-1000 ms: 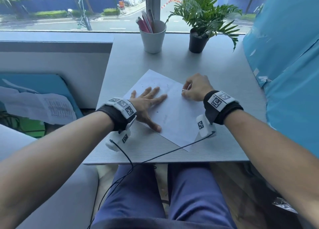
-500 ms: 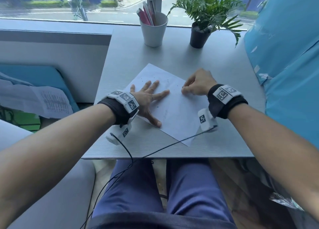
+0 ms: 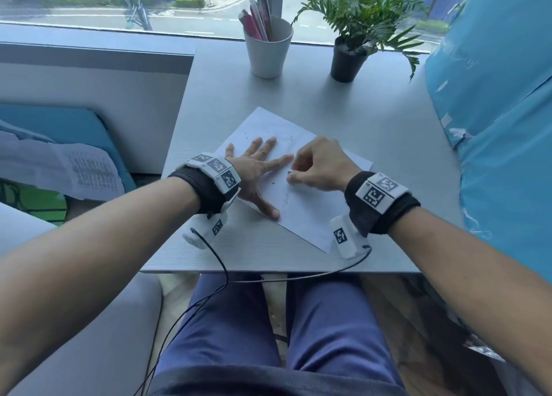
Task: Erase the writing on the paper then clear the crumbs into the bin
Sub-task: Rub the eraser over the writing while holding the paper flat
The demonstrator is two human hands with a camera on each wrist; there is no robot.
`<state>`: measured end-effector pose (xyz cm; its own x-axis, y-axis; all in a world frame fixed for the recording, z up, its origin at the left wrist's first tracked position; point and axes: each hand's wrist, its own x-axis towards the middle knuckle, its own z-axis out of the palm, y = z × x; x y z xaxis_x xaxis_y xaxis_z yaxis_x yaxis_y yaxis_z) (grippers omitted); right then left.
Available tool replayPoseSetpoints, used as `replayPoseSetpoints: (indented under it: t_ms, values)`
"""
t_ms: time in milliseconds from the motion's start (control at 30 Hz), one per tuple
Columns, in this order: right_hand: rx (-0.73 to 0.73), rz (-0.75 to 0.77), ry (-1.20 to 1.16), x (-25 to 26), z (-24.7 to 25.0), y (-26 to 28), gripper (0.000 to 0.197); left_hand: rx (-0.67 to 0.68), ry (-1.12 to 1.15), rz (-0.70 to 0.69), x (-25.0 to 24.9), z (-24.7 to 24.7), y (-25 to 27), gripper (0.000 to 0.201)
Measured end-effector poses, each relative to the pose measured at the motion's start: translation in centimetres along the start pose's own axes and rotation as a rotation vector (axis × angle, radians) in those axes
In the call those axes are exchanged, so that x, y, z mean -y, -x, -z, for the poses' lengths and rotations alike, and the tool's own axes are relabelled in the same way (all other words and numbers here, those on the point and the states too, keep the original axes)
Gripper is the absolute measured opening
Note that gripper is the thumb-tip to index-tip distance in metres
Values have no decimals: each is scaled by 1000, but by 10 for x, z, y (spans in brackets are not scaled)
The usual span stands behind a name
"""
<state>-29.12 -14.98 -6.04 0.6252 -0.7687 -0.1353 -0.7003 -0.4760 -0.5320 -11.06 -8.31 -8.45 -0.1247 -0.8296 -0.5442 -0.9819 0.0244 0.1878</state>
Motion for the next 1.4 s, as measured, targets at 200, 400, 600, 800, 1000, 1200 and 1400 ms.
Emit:
replayPoseSetpoints:
  t_ms: [200, 400, 600, 800, 1000, 1200, 1400]
  values:
    - [46, 15, 5, 11, -12, 9, 8, 20, -13, 10, 0, -1, 0, 142]
    - [-28, -56, -25, 3, -3, 3, 12, 16, -4, 8, -3, 1, 1, 142]
    - [119, 41, 39, 11, -7, 8, 10, 36, -9, 24, -4, 2, 1, 146]
    - [231, 107, 52, 22, -17, 25, 8, 42, -21, 26, -5, 1, 1, 151]
    - [35, -15, -17, 9, -7, 10, 12, 56, -14, 38, -5, 3, 1, 150]
    - [119, 5, -9, 11, -1, 8, 12, 60, -18, 35, -5, 5, 2, 149]
    - [270, 83, 60, 23, -13, 27, 7, 52, 1, 28, -6, 3, 3, 151]
